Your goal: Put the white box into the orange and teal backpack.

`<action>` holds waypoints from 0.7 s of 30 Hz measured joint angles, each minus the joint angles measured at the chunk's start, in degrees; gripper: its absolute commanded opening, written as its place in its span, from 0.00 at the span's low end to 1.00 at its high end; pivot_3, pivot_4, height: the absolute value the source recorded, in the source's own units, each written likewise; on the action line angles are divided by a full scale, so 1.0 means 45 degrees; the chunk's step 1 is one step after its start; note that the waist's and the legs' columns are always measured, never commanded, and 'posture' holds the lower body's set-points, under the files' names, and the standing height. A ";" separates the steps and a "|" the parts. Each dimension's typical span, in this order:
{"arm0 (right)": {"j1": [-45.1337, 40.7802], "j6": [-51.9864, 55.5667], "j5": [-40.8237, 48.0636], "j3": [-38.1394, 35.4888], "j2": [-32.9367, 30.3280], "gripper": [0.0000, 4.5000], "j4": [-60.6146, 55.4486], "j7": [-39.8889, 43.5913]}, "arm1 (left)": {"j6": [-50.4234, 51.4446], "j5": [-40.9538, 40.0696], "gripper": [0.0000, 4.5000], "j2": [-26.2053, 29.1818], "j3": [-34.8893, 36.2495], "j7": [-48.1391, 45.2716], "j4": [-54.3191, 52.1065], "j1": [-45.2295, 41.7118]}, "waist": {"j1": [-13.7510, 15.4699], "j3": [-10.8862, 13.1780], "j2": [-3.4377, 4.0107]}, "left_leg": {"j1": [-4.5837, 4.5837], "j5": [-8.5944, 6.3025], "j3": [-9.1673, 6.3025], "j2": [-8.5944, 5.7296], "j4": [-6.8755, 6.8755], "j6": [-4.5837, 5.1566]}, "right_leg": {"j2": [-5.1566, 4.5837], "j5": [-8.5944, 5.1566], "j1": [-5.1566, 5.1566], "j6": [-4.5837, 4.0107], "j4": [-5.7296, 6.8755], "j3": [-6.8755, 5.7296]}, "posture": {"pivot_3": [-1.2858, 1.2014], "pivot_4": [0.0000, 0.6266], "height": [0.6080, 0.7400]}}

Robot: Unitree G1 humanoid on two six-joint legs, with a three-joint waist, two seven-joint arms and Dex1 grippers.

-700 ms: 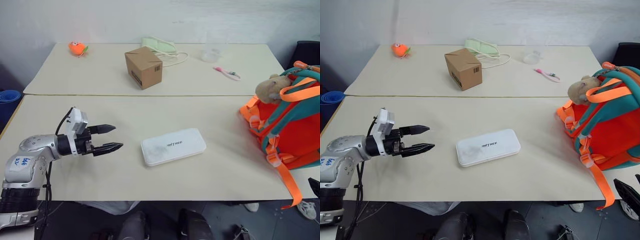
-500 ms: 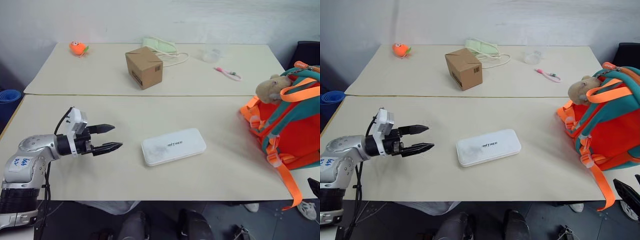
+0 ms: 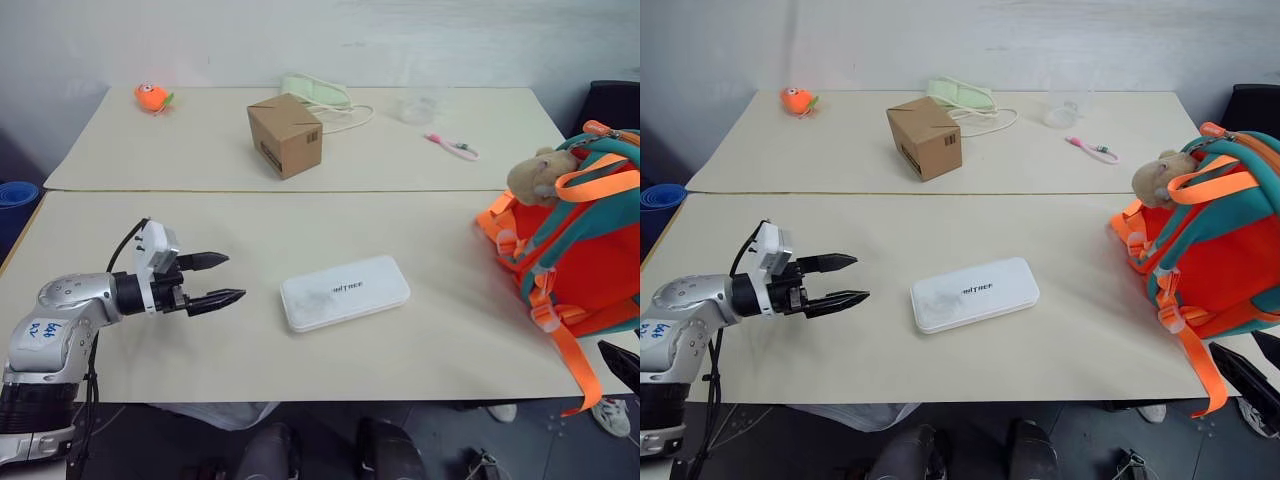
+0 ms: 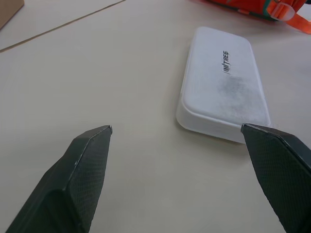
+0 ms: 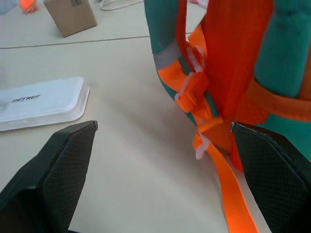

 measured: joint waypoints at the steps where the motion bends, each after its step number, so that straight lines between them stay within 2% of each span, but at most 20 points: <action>1: -0.0164 0.0003 -0.0031 0.0218 -0.0078 1.00 -0.0048 -0.0065 | 0.0011 -0.0017 0.99 -0.0012 0.0009 0.0022 -0.0170 0.0099 | -0.0036 0.0026 0.0037 | -0.0062 0.0045 -0.0169 -0.0085 -0.0034 0.0091 | -0.0052 0.0005 0.0146 0.0016 -0.0039 -0.0129 | 0.52 0.24 1.00; 3: -0.0465 0.0231 -0.0046 0.0403 -0.0264 1.00 -0.0045 -0.0371 | 0.0080 -0.0163 0.99 -0.0010 0.0133 0.0105 -0.0604 0.0346 | -0.0257 0.0055 0.0099 | 0.0002 0.0188 -0.0648 -0.0349 -0.0195 0.0202 | -0.0218 -0.0048 0.0478 0.0124 -0.0096 -0.0701 | 0.52 0.24 1.00; 4: -0.0561 0.0295 -0.0057 0.0516 -0.0371 1.00 -0.0081 -0.0486 | 0.0120 -0.0206 0.99 0.0002 0.0186 0.0163 -0.0727 0.0384 | -0.0304 0.0052 0.0097 | 0.0053 0.0282 -0.0756 -0.0424 -0.0200 0.0154 | -0.0281 -0.0077 0.0443 0.0167 -0.0037 -0.0749 | 0.52 0.24 1.00; 5: -0.0702 0.0340 -0.0264 0.0989 -0.0603 1.00 -0.0340 -0.0558 | 0.0160 -0.0246 0.99 0.0003 0.0328 0.0248 -0.0808 0.0563 | -0.0172 0.0092 0.0116 | 0.0019 0.0281 -0.0720 -0.0418 -0.0160 0.0126 | -0.0296 -0.0086 0.0422 0.0168 -0.0056 -0.0709 | 0.52 0.24 1.00; 9: -0.1458 0.0456 -0.1369 0.3838 -0.0874 1.00 -0.1951 -0.0744 | 0.0439 -0.0339 0.99 0.0002 0.0305 0.0350 -0.1317 0.1177 | 0.0144 0.0110 0.0124 | 0.0006 0.0257 -0.0738 -0.0411 -0.0136 0.0040 | -0.0296 -0.0081 0.0412 0.0164 -0.0066 -0.0615 | 0.52 0.24 1.00; 10: -0.1857 0.0466 -0.1698 0.4415 -0.0967 0.96 -0.2032 -0.0958 | 0.0507 -0.0351 0.95 0.0007 0.0250 0.0332 -0.1473 0.1292 | 0.0154 0.0111 0.0127 | 0.0006 0.0256 -0.0733 -0.0412 -0.0120 0.0039 | -0.0297 -0.0080 0.0414 0.0163 -0.0061 -0.0604 | 0.52 0.24 1.00; 13: -0.3357 0.0513 -0.2614 0.5894 -0.1056 0.81 -0.1935 -0.1709 | 0.0432 -0.0239 0.81 0.0266 -0.0072 0.0109 -0.1821 0.1675 | 0.0132 0.0119 0.0122 | 0.0007 0.0255 -0.0722 -0.0410 -0.0102 0.0038 | -0.0294 -0.0072 0.0413 0.0153 -0.0059 -0.0590 | 0.52 0.24 1.00; 17: -0.6223 0.0555 -0.4154 0.8457 -0.0872 0.49 -0.0999 -0.2780 | -0.0037 0.0433 0.52 0.0418 -0.1445 -0.0168 -0.2222 0.1830 | 0.0073 0.0128 0.0131 | 0.0008 0.0259 -0.0708 -0.0407 -0.0094 0.0031 | -0.0284 -0.0067 0.0397 0.0145 -0.0041 -0.0581 | 0.52 0.24 1.00; 21: -0.7873 0.0435 -0.5541 0.9784 -0.0483 0.19 0.0318 -0.3463 | -0.0531 0.1263 0.25 0.0041 -0.2418 0.0138 -0.1904 0.1228 | 0.0124 0.0133 0.0126 | -0.0023 0.0311 -0.0706 -0.0404 -0.0095 0.0086 | -0.0262 -0.0070 0.0366 0.0140 0.0002 -0.0601 | 0.52 0.24 1.00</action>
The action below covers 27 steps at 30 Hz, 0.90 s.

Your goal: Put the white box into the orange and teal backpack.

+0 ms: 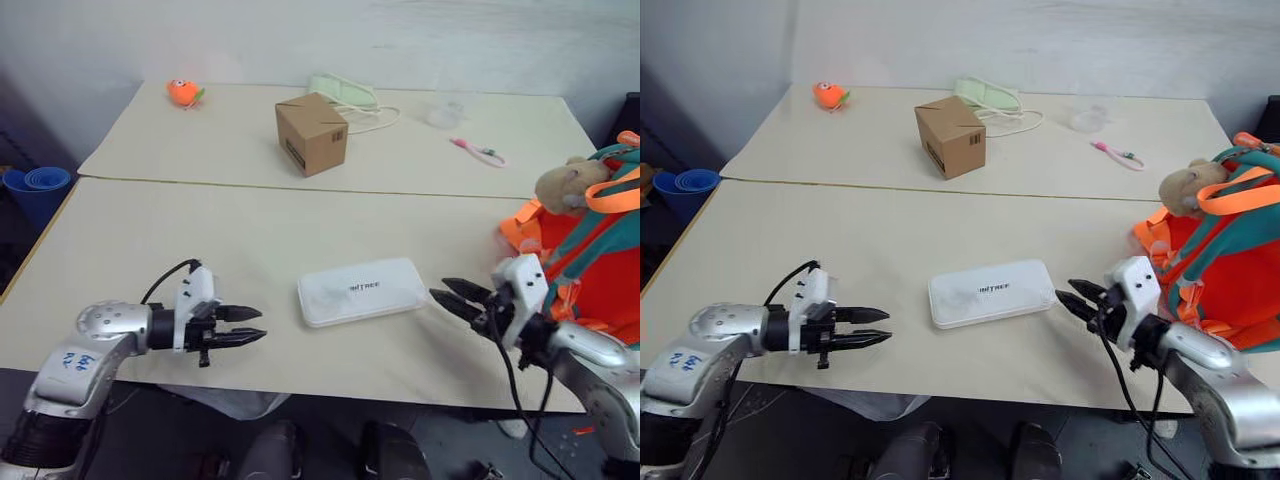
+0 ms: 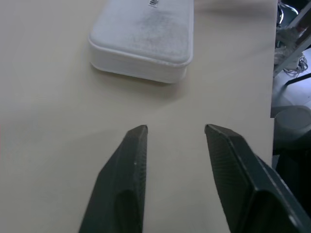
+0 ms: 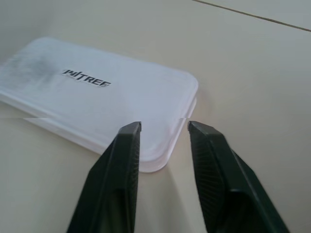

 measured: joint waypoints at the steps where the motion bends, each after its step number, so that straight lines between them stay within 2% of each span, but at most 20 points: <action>1: -0.0462 -0.0047 -0.0242 0.0154 0.0238 0.12 0.0412 -0.0174 | -0.0161 0.0159 0.18 -0.0139 -0.0170 0.0035 0.0227 -0.0251 | -0.0014 0.0000 0.0000 | 0.0001 0.0002 0.0011 -0.0001 0.0004 0.0003 | 0.0007 0.0002 0.0001 0.0000 0.0016 -0.0032 | 0.52 0.24 1.00; 3: -0.1334 -0.0263 -0.0682 0.0432 0.0593 0.00 0.1232 -0.0524 | -0.0378 0.0404 0.06 -0.0452 -0.0514 0.0123 0.0449 -0.0761 | -0.0050 0.0004 0.0006 | -0.0007 0.0010 0.0027 -0.0012 0.0009 0.0020 | -0.0001 0.0013 -0.0005 0.0014 0.0022 -0.0071 | 0.52 0.24 1.00; 4: -0.1640 -0.0323 -0.0928 0.0474 0.0737 0.00 0.1559 -0.0661 | -0.0464 0.0475 0.00 -0.0528 -0.0660 0.0109 0.0525 -0.0952 | -0.0062 0.0004 0.0005 | -0.0007 0.0009 0.0027 -0.0011 0.0012 0.0021 | 0.0000 0.0014 -0.0001 0.0014 0.0022 -0.0076 | 0.52 0.24 1.00; 8: -0.2247 -0.0494 -0.1737 0.0806 0.0711 0.00 0.2718 -0.0635 | -0.0570 0.1160 0.00 -0.1039 -0.1398 0.0358 0.1502 -0.1827 | -0.0037 0.0005 0.0004 | -0.0015 0.0014 0.0024 -0.0010 0.0013 0.0029 | 0.0007 0.0014 0.0003 0.0016 0.0015 -0.0093 | 0.52 0.24 1.00; 10: -0.2127 -0.0483 -0.1853 0.1214 0.0711 0.00 0.2665 -0.0213 | -0.0507 0.1364 0.00 -0.1755 -0.1641 0.0718 0.2252 -0.2521 | -0.0038 0.0005 0.0004 | -0.0019 0.0017 0.0025 -0.0010 0.0014 0.0033 | 0.0009 0.0014 0.0003 0.0017 0.0013 -0.0095 | 0.52 0.24 1.00; 13: -0.1692 -0.0221 -0.1893 0.1557 0.0766 0.00 0.1914 -0.0068 | -0.0317 0.1574 0.00 -0.2576 -0.1767 0.1277 0.3016 -0.3480 | -0.0048 0.0008 -0.0001 | -0.0025 0.0018 0.0023 -0.0007 0.0030 0.0035 | 0.0010 0.0016 0.0005 0.0020 0.0016 -0.0099 | 0.52 0.24 1.00; 18: -0.1019 0.0652 -0.1833 0.1350 0.1013 0.00 0.0645 -0.0549 | -0.0143 0.1978 0.00 -0.2936 -0.1694 0.1802 0.3873 -0.4047 | -0.0109 0.0011 -0.0005 | -0.0019 0.0018 0.0028 -0.0002 0.0043 0.0034 | 0.0010 0.0020 0.0011 0.0027 0.0022 -0.0096 | 0.52 0.24 1.00; 21: -0.0952 0.0883 -0.1856 0.1218 0.1117 0.00 0.0310 -0.0904 | 0.0645 0.1669 0.12 -0.2848 -0.1590 0.1635 0.3961 -0.4047 | -0.0091 0.0011 -0.0006 | -0.0016 0.0019 0.0021 0.0003 0.0050 0.0029 | 0.0011 0.0019 0.0010 0.0027 0.0033 -0.0095 | 0.52 0.24 1.00; 23: -0.0886 0.0885 -0.1872 0.0993 0.1117 0.00 0.0238 -0.0977 | 0.1753 0.1195 0.25 -0.2459 -0.1227 0.1409 0.4298 -0.4048 | -0.0101 0.0013 -0.0008 | -0.0015 0.0019 0.0020 0.0009 0.0052 0.0027 | 0.0016 0.0019 0.0007 0.0027 0.0037 -0.0094 | 0.52 0.24 1.00; 27: -0.0784 0.0877 -0.1990 0.0831 0.1114 0.00 0.0246 -0.1003 | 0.5924 -0.0607 0.51 -0.1630 -0.0134 0.0921 0.4991 -0.4801 | -0.0098 0.0017 -0.0014 | -0.0017 0.0021 0.0017 0.0012 0.0055 0.0024 | 0.0022 0.0019 0.0000 0.0026 0.0050 -0.0092 | 0.52 0.24 1.00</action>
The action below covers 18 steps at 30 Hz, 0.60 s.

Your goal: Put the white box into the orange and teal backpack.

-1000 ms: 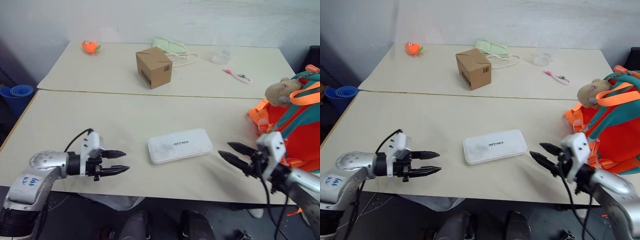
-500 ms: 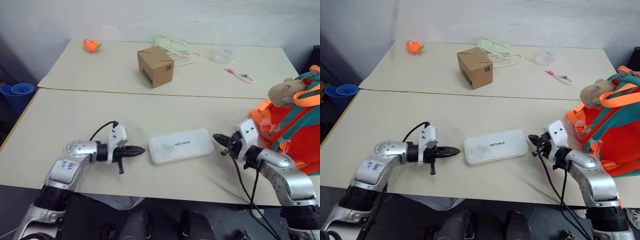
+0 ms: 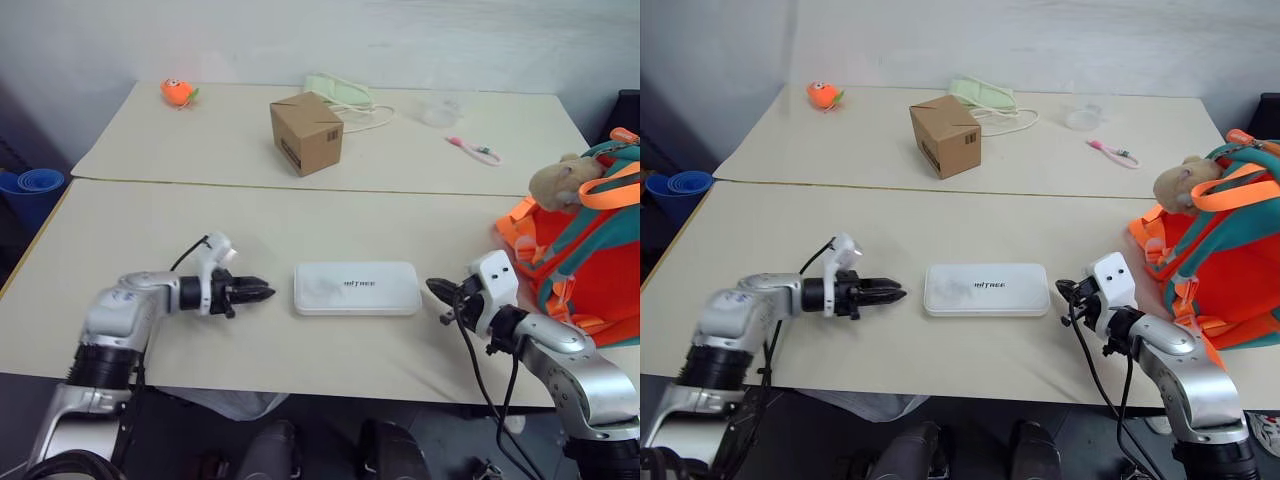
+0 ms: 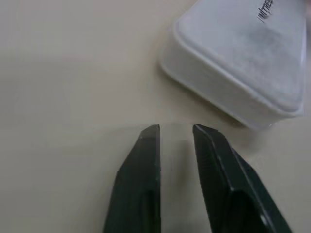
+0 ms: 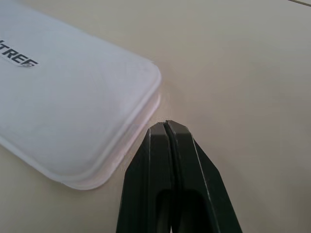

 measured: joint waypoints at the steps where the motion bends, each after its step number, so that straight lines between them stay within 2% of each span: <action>1: -0.0020 -0.0020 -0.0027 0.0004 0.0002 0.00 0.0000 0.0003 | 0.0869 -0.0405 0.58 0.0170 0.0102 -0.0215 0.0011 -0.0195 | 0.0021 0.0000 -0.0001 | 0.0000 0.0000 -0.0002 -0.0004 0.0001 0.0000 | -0.0003 0.0000 0.0003 0.0000 -0.0001 0.0000 | 0.52 0.24 1.00; 7: -0.0085 -0.0338 -0.0268 0.0116 0.0027 0.00 0.0326 0.0164 | 0.3134 -0.0959 0.97 -0.0016 -0.0331 -0.0336 0.0391 -0.1000 | 0.0064 0.0002 -0.0004 | 0.0011 0.0000 -0.0009 -0.0018 0.0006 0.0002 | -0.0007 0.0000 0.0029 0.0000 -0.0007 -0.0001 | 0.52 0.24 1.00; 9: -0.0113 -0.0414 -0.0314 0.0224 0.0112 0.00 0.0446 0.0268 | 0.3333 -0.0901 0.97 -0.0497 -0.0502 -0.0101 0.0614 -0.1420 | 0.0082 0.0000 -0.0002 | 0.0040 0.0002 -0.0014 -0.0022 0.0007 0.0004 | -0.0012 0.0000 0.0062 0.0001 -0.0006 -0.0002 | 0.52 0.24 1.00; 13: -0.0213 -0.0717 -0.0622 0.0545 0.0412 0.00 0.0823 0.0264 | 0.2655 -0.0323 0.97 -0.2997 -0.0818 0.0825 0.2232 -0.2744 | 0.0314 -0.0011 0.0007 | 0.0051 0.0006 -0.0033 -0.0051 0.0036 0.0013 | -0.0043 0.0007 0.0084 0.0011 -0.0019 -0.0005 | 0.52 0.24 1.00; 15: -0.0245 -0.0826 -0.0702 0.0680 0.0509 0.00 0.0929 0.0295 | 0.2542 -0.0262 0.97 -0.3839 -0.0972 0.1020 0.2818 -0.3172 | 0.0404 -0.0012 0.0007 | 0.0049 0.0005 -0.0032 -0.0057 0.0037 0.0016 | -0.0048 0.0010 0.0083 0.0016 -0.0023 -0.0002 | 0.52 0.24 1.00; 18: -0.0189 -0.0881 -0.0776 0.0677 0.0595 0.00 0.0927 0.0276 | 0.2853 -0.0376 0.85 -0.4235 -0.1099 0.0933 0.2849 -0.3263 | 0.0335 -0.0012 0.0008 | 0.0044 0.0000 -0.0027 -0.0049 0.0028 0.0012 | -0.0035 0.0009 0.0080 0.0016 -0.0006 -0.0004 | 0.52 0.24 1.00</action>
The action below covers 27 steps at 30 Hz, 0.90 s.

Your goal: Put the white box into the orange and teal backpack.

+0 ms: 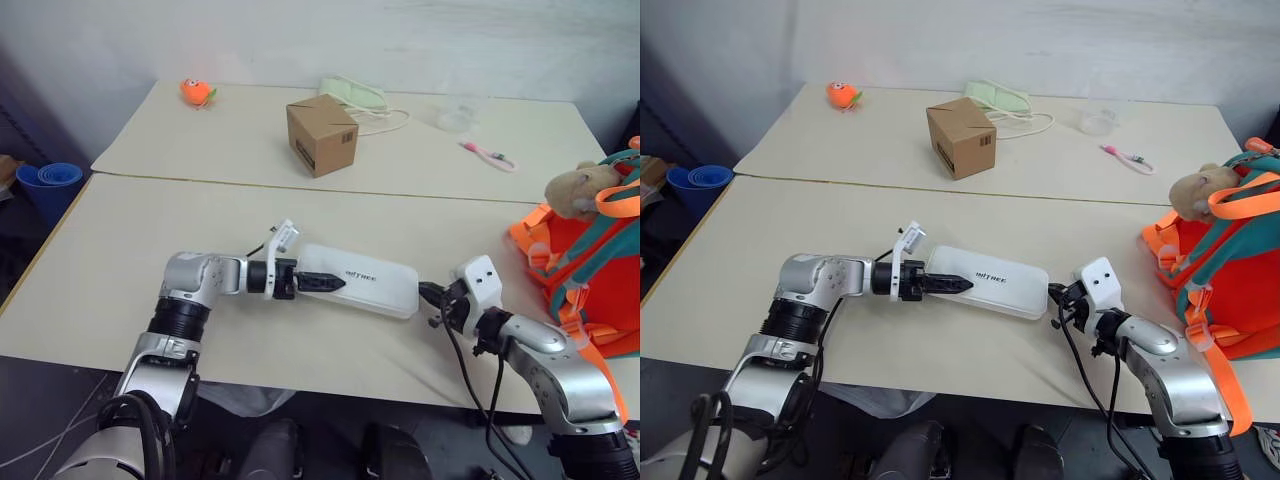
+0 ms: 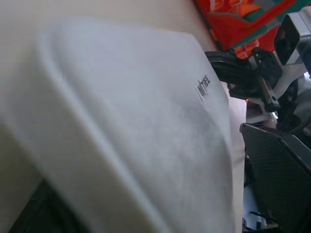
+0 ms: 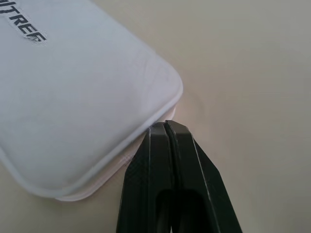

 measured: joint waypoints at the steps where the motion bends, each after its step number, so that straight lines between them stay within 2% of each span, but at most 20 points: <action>1: 0.0160 -0.0086 -0.0022 -0.0113 0.0002 0.00 -0.0025 -0.0031 | 0.0150 -0.0048 0.77 -0.0026 0.0028 -0.0021 0.0004 -0.0006 | 0.0000 0.0000 -0.0001 | -0.0006 0.0001 -0.0001 0.0001 -0.0005 0.0000 | 0.0004 0.0000 -0.0001 0.0000 -0.0010 -0.0006 | 0.52 0.24 1.00; 2: 0.0463 -0.0216 -0.0022 -0.0322 0.0002 0.00 -0.0057 -0.0086 | 0.0396 -0.0120 0.70 -0.0017 0.0019 -0.0070 0.0015 0.0014 | 0.0018 0.0002 -0.0002 | -0.0015 0.0001 -0.0004 0.0003 -0.0010 0.0000 | 0.0010 -0.0001 -0.0001 0.0000 -0.0024 -0.0012 | 0.52 0.24 1.00; 5: 0.1963 0.0076 0.0787 -0.1875 0.0094 0.13 -0.0998 -0.0169 | 0.1059 -0.0537 0.51 0.0142 0.0199 -0.0207 0.0029 0.0065 | 0.0070 0.0005 -0.0004 | -0.0055 0.0000 -0.0013 0.0002 -0.0010 0.0004 | 0.0013 -0.0002 -0.0016 0.0002 -0.0057 -0.0025 | 0.52 0.24 1.00; 9: 0.4827 0.1077 0.3135 -0.5268 0.0139 0.43 -0.3457 -0.0102 | 0.1795 -0.1344 0.30 0.1122 0.0962 -0.0424 -0.0711 0.0192 | -0.0019 0.0016 -0.0022 | -0.0039 -0.0008 -0.0009 0.0023 -0.0015 -0.0004 | 0.0031 -0.0002 -0.0004 0.0003 -0.0068 -0.0016 | 0.52 0.24 1.00; 12: 0.6884 0.1836 0.5687 -0.8473 0.0350 0.67 -0.5347 -0.0603 | 0.2440 -0.1726 0.29 0.2032 0.1787 -0.0216 -0.1746 0.0749 | -0.0189 0.0019 -0.0012 | -0.0001 -0.0025 -0.0004 0.0053 -0.0031 -0.0030 | 0.0047 -0.0002 0.0008 0.0000 -0.0055 0.0001 | 0.52 0.24 1.00; 13: 0.7188 0.2001 0.6326 -0.9195 0.0352 0.75 -0.5647 -0.0918 | 0.2621 -0.1838 0.29 0.2142 0.2033 -0.0106 -0.2025 0.0971 | -0.0250 0.0023 -0.0019 | -0.0002 -0.0069 -0.0005 0.0055 -0.0031 -0.0093 | 0.0043 -0.0002 -0.0001 -0.0001 -0.0064 0.0006 | 0.52 0.24 1.00; 16: 0.7380 0.2260 0.7952 -1.0785 0.0229 0.98 -0.5959 -0.2108 | 0.3233 -0.2296 0.29 0.2192 0.2593 0.0240 -0.3002 0.1597 | -0.0308 0.0028 -0.0027 | 0.0014 -0.0066 -0.0007 0.0060 -0.0027 -0.0092 | 0.0015 0.0005 -0.0004 -0.0014 -0.0070 0.0108 | 0.52 0.24 1.00; 19: 0.6590 0.2551 0.8347 -1.0627 -0.0337 1.00 -0.5605 -0.3063 | 0.3468 -0.2765 0.29 0.1894 0.3358 0.0625 -0.3657 0.1690 | -0.0305 0.0031 -0.0032 | 0.0008 -0.0066 -0.0003 0.0064 -0.0027 -0.0100 | 0.0001 0.0004 -0.0026 -0.0021 -0.0068 0.0138 | 0.52 0.24 1.00; 21: 0.4899 0.2603 0.7995 -0.9897 -0.0774 1.00 -0.4801 -0.3967 | 0.3397 -0.3181 0.29 0.1476 0.3991 0.0824 -0.3947 0.1613 | -0.0346 0.0035 -0.0037 | -0.0006 -0.0067 0.0033 0.0056 -0.0026 -0.0103 | 0.0015 0.0005 -0.0060 -0.0023 -0.0057 0.0164 | 0.52 0.24 1.00; 24: 0.2008 0.2625 0.6628 -0.8106 -0.1311 1.00 -0.3141 -0.5466 | 0.3404 -0.4310 0.29 0.0733 0.5080 0.1037 -0.4494 0.1444 | -0.0339 0.0046 -0.0048 | -0.0038 -0.0028 0.0072 0.0050 -0.0026 -0.0041 | 0.0033 0.0005 -0.0119 -0.0023 -0.0030 0.0196 | 0.52 0.24 1.00; 27: 0.0153 0.2540 0.5342 -0.6381 -0.1348 1.00 -0.1640 -0.6082 | 0.3256 -0.4852 0.29 0.0626 0.5500 0.1229 -0.4967 0.1243 | -0.0300 0.0047 -0.0050 | -0.0064 0.0014 0.0092 0.0059 -0.0030 -0.0050 | 0.0066 0.0002 -0.0155 -0.0028 0.0024 0.0217 | 0.52 0.24 1.00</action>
